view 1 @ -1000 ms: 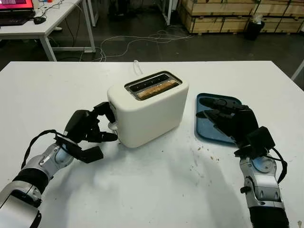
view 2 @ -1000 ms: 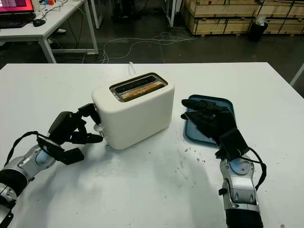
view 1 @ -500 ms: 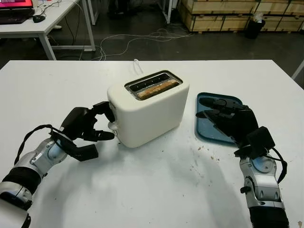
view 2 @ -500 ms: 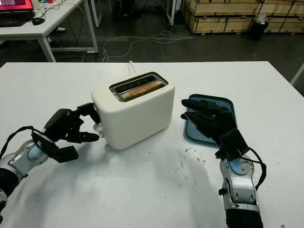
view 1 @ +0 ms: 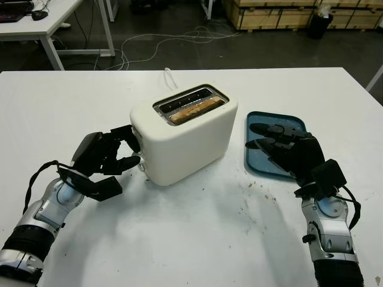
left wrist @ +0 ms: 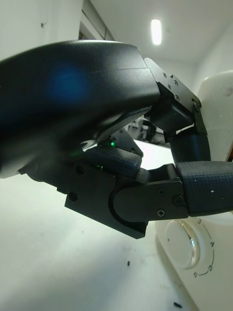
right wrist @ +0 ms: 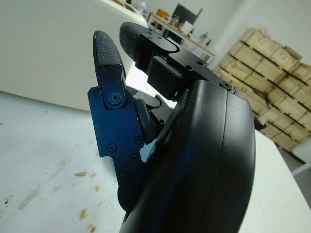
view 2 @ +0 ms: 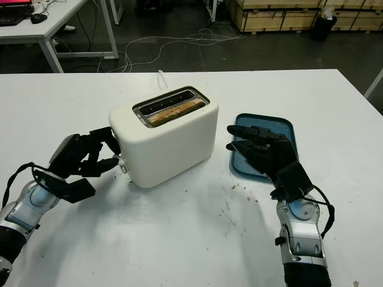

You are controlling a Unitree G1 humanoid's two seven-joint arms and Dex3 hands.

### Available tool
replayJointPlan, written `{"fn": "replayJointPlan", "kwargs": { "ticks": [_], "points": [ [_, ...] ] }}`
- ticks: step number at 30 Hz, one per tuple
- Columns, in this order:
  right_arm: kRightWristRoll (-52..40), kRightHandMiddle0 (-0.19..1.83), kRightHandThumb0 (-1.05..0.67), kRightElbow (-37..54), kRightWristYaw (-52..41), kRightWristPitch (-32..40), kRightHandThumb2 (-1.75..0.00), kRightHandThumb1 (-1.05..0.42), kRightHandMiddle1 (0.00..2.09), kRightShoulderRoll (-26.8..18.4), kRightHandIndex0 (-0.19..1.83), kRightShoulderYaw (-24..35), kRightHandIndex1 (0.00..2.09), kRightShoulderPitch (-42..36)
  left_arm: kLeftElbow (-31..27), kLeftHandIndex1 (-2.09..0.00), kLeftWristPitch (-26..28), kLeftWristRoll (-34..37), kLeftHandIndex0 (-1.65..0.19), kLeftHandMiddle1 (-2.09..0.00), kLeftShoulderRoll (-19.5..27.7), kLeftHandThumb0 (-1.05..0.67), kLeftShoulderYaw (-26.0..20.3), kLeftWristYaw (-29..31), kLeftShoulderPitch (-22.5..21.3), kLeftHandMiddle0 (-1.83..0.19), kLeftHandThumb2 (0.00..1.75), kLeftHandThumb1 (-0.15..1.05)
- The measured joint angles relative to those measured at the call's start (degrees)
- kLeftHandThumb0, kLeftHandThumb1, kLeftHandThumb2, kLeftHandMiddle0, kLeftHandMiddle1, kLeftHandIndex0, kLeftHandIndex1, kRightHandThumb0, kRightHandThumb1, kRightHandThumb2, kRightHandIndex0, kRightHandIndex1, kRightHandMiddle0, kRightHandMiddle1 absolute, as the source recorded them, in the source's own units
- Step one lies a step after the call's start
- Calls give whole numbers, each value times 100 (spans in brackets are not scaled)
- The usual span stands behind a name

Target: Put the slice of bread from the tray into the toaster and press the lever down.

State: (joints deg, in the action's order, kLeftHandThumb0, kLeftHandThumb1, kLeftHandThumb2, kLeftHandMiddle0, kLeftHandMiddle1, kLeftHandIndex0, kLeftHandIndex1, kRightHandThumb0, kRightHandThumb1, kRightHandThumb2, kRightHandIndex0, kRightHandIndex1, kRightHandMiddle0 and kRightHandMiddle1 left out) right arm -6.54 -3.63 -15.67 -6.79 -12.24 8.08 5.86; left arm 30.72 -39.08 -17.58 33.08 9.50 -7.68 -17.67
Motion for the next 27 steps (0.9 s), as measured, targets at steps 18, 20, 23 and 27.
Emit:
{"fn": "replayJointPlan", "kwargs": {
  "ticks": [18, 20, 23, 27],
  "points": [
    [-14, 104, -53, -2, 21, 0, -11, -92, 0, 38, 84, -13, 70, 6, -227, -175, -573, 132, -67, -175, -319, -105, -820, 81, -164, -103, 67, 92],
    [-13, 104, -53, -2, 22, 0, -11, -92, 0, 54, 84, -14, 70, 6, -250, -175, -557, 131, -76, -175, -339, -105, -872, 82, -149, -107, 68, 92],
    [-12, 104, -53, -2, 22, 0, -12, -92, 0, 60, 84, -16, 70, 10, -555, -175, -170, 149, -111, -175, -332, -105, -927, 319, -50, -130, 71, 92],
    [-10, 104, -53, -3, 29, 0, -11, -92, 0, 66, 84, -15, 70, 14, -1259, -175, 955, 129, -153, -175, -102, -105, -956, 1034, 183, -155, 79, 92]
  ]
}}
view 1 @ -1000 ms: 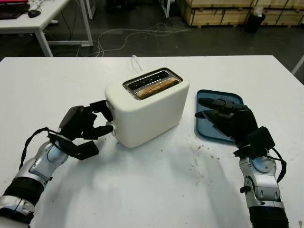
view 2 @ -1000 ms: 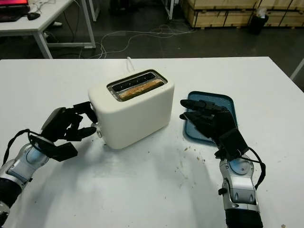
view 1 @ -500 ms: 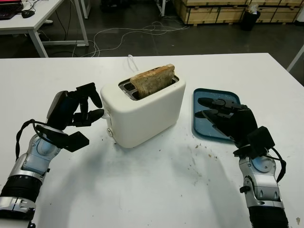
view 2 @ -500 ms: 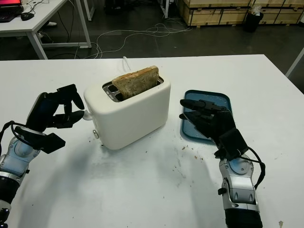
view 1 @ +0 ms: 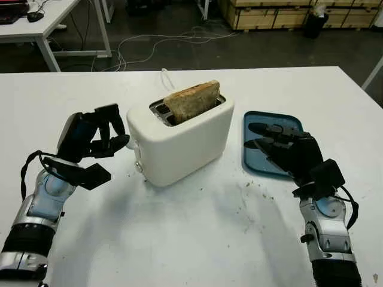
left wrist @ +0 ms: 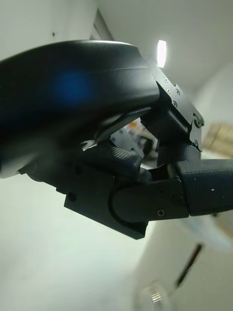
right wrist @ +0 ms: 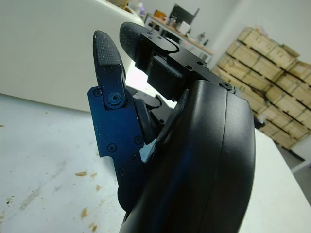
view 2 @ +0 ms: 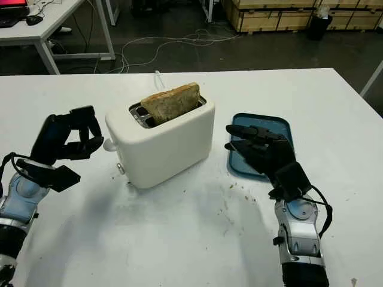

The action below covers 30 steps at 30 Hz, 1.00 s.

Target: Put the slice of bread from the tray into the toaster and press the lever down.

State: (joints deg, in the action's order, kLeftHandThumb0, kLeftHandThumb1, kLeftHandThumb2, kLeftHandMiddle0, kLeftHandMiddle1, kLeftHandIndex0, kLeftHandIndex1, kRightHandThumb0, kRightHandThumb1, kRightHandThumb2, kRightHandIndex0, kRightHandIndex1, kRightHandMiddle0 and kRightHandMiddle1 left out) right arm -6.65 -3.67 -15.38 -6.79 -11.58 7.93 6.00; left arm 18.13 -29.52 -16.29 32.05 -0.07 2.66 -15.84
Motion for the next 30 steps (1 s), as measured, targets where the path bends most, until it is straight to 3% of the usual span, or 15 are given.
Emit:
{"fn": "replayJointPlan", "kwargs": {
  "ticks": [5, 9, 13, 15, 16, 18, 20, 23, 25, 30],
  "points": [
    [0, 104, -53, 1, 2, 0, -11, -92, 0, 6, 83, -2, 70, 1, -811, -175, 1114, -505, -157, -175, 415, -105, -92, 367, 184, -157, 78, 92],
    [3, 104, -53, 1, 5, 0, -11, -92, 0, 7, 83, -7, 70, 1, -1024, -175, 1350, -880, -157, -175, 428, -105, -117, 138, 218, -157, 62, 92],
    [9, 104, -52, 1, 5, 0, -11, -92, 0, 17, 83, -10, 70, 0, -1030, -175, 1384, -1020, -157, -175, 411, -105, -115, -44, 218, -157, 59, 92],
    [8, 104, -51, 1, 5, 0, -10, -92, 0, 34, 83, -9, 70, 0, -1028, -175, 1341, -1020, -142, -175, 411, -105, -112, -53, 218, -157, 57, 92],
    [8, 104, -51, 1, 5, 0, -10, -92, 0, 40, 83, -10, 70, 0, -1021, -175, 1268, -1015, -132, -175, 412, -105, -111, -52, 218, -157, 56, 92],
    [9, 104, -51, 1, 6, 0, -10, -92, 0, 47, 83, -9, 70, 0, -943, -173, 976, -857, -81, -175, 413, -105, -112, -47, 215, -157, 51, 92],
    [8, 104, -51, 1, 10, 0, -9, -92, 0, 49, 83, -8, 70, 0, -708, -166, 385, -584, -47, -175, 412, -105, -123, -56, 202, -156, 54, 92],
    [12, 104, -51, 1, 17, 0, -10, -92, 0, 49, 83, -7, 70, -1, -241, -160, -584, -515, -15, -175, 415, -104, -168, -398, 144, -126, 68, 92],
    [13, 104, -51, 1, 17, 0, -10, -92, 0, 49, 83, -8, 70, -2, 63, -150, -1154, -740, -3, -175, 433, -102, -207, -817, 49, -108, 74, 92],
    [13, 104, -50, -1, 15, 0, -11, -92, 0, 48, 82, -7, 71, -2, 547, -111, -2142, -1815, 0, -175, 599, -95, -223, -2009, -117, -99, 91, 92]
  ]
}}
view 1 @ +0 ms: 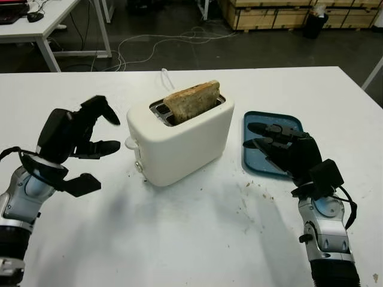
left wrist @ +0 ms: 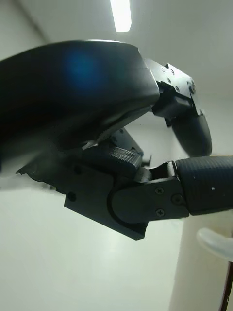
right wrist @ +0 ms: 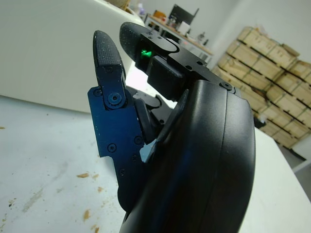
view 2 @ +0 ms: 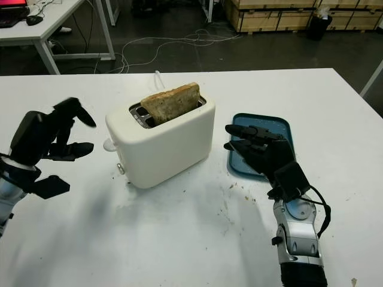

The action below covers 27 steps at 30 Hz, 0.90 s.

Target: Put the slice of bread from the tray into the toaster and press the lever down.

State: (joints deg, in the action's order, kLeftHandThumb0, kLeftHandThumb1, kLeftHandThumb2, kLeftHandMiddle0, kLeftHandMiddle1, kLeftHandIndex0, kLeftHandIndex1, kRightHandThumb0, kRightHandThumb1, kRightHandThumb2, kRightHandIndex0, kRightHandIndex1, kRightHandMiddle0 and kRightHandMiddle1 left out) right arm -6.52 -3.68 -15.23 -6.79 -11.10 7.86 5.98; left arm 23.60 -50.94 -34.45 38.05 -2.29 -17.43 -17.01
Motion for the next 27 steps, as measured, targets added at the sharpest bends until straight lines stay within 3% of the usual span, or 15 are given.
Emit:
{"fn": "replayJointPlan", "kwargs": {
  "ticks": [3, 7, 12, 18, 19, 21, 22, 23, 27],
  "points": [
    [30, 104, -52, 1, 12, 1, -11, -92, 0, 0, 83, -1, 70, 0, 164, -87, -237, -943, 0, -175, 284, -92, 113, -804, -22, -91, 94, 92],
    [49, 104, -51, 6, 37, 5, -10, -92, 0, 0, 83, -5, 69, -1, 361, -57, -305, -1702, 0, -175, 516, -91, 375, -1610, -60, -44, 101, 92],
    [48, 104, -51, 5, 41, 5, -11, -92, 0, 0, 83, -7, 69, -1, 445, -51, -249, -2074, 0, -175, 759, -90, 692, -2060, -134, -37, 104, 92],
    [43, 103, -50, 5, 36, 12, -10, -92, 0, -1, 83, -6, 69, -1, 512, -60, -147, -2343, 0, -175, 914, -92, 1034, -2500, -154, -36, 106, 92],
    [43, 103, -50, 5, 36, 14, -10, -92, 0, -1, 83, -6, 69, -1, 512, -63, -141, -2343, 0, -175, 933, -92, 1064, -2532, -154, -40, 106, 92],
    [45, 103, -51, 5, 37, 14, -10, -92, 0, -1, 83, -7, 70, 0, 512, -64, -129, -2343, 0, -175, 966, -92, 1095, -2551, -154, -91, 107, 92],
    [44, 103, -51, 5, 37, 14, -10, -92, 0, -1, 83, -7, 69, -1, 512, -62, -128, -2342, 0, -175, 979, -92, 1107, -2566, -154, -130, 107, 92],
    [44, 103, -51, 5, 37, 14, -10, -92, 0, -1, 83, -7, 69, -1, 512, -61, -129, -2342, 0, -175, 995, -91, 1131, -2600, -154, -143, 106, 92],
    [45, 104, -51, 5, 38, 15, -10, -92, 0, -1, 83, -7, 69, 0, 552, -61, -114, -2380, 0, -175, 1002, -88, 1202, -3037, -153, -156, 102, 92]
  ]
}}
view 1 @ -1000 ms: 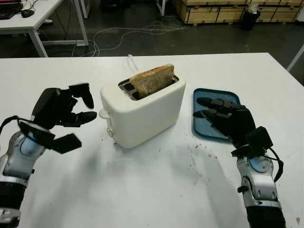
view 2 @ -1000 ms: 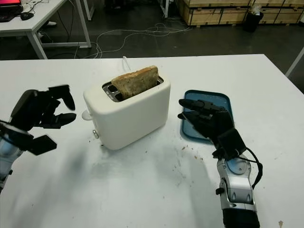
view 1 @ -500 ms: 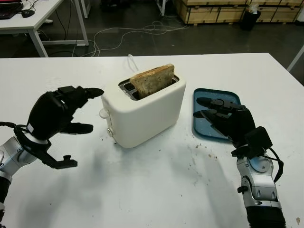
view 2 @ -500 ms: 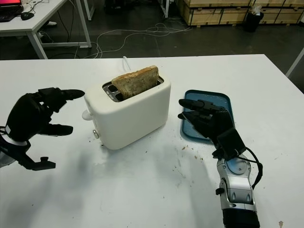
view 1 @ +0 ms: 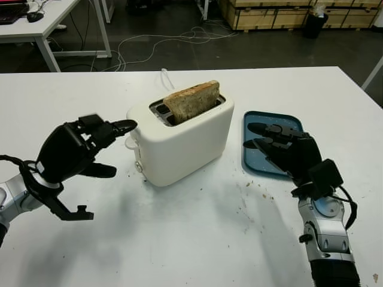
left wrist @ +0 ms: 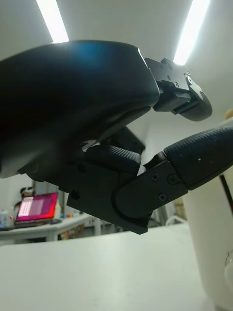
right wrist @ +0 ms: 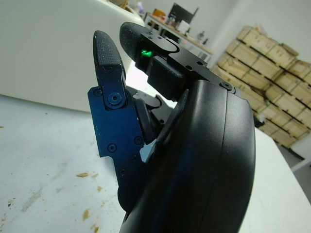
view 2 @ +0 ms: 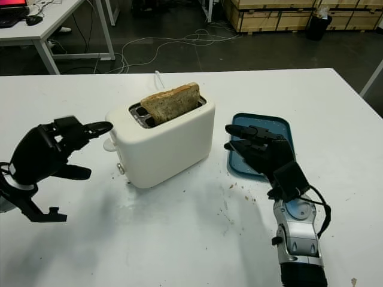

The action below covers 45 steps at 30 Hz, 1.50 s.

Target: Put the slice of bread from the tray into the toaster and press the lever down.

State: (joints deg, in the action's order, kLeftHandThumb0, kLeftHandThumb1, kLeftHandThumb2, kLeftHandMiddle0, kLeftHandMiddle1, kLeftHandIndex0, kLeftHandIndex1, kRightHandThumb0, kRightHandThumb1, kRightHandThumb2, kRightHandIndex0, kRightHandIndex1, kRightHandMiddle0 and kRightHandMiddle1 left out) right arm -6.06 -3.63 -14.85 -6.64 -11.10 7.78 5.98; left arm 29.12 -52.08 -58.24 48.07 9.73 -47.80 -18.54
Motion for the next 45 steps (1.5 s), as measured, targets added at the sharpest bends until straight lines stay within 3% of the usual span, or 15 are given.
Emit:
{"fn": "replayJointPlan", "kwargs": {
  "ticks": [1, 2, 3, 4, 5, 7, 13, 23, 27, 45],
  "points": [
    [3, 104, -51, -1, 3, 0, -10, -92, 0, 0, 83, 0, 69, 0, 16, -60, 26, -54, 0, -175, 0, -87, 20, -190, 0, -156, 101, 92],
    [4, 104, -51, -3, 4, 0, -10, -92, 0, 0, 84, 0, 69, 0, 43, -61, 42, -83, 0, -175, 0, -86, 51, -375, 0, -132, 99, 92],
    [4, 104, -51, -4, 7, 0, -10, -92, 0, 0, 84, 0, 69, 0, 95, -60, 57, -136, 0, -175, 0, -86, 89, -581, 0, -80, 98, 92],
    [4, 104, -51, -4, 14, 0, -9, -92, 0, 0, 84, 0, 69, 0, 155, -60, 64, -173, 0, -175, -1, -85, 129, -741, 0, -41, 98, 92],
    [3, 104, -51, -3, 23, 1, -9, -92, 0, 0, 84, 0, 69, 1, 220, -62, 70, -219, 0, -175, 0, -84, 188, -897, -1, -17, 97, 92],
    [3, 104, -51, -3, 27, 3, -9, -92, 0, 0, 84, 0, 70, 1, 365, -67, 88, -345, 0, -175, -2, -84, 330, -1178, -3, -4, 97, 92],
    [4, 104, -52, -3, 35, 12, -10, -92, 0, -2, 83, 0, 70, 1, 838, -71, 253, -606, 0, -175, -4, -83, 792, -1858, -95, 0, 97, 92],
    [2, 104, -51, -3, 33, 59, -10, -92, 0, -4, 83, 2, 69, 0, 1225, -67, 231, -636, 0, -175, -49, -85, 1341, -2289, -406, 0, 92, 92],
    [1, 104, -51, -5, 32, 59, -10, -92, 0, -7, 83, 2, 69, 1, 1288, -62, 243, -635, 0, -175, -81, -86, 1451, -2297, -459, 0, 91, 92],
    [-1, 104, -50, -4, 25, 59, -9, -92, 0, -6, 83, 3, 70, 1, 1316, -83, 245, -462, 0, -175, -158, -90, 1585, -1949, -553, 0, 92, 92]
  ]
}}
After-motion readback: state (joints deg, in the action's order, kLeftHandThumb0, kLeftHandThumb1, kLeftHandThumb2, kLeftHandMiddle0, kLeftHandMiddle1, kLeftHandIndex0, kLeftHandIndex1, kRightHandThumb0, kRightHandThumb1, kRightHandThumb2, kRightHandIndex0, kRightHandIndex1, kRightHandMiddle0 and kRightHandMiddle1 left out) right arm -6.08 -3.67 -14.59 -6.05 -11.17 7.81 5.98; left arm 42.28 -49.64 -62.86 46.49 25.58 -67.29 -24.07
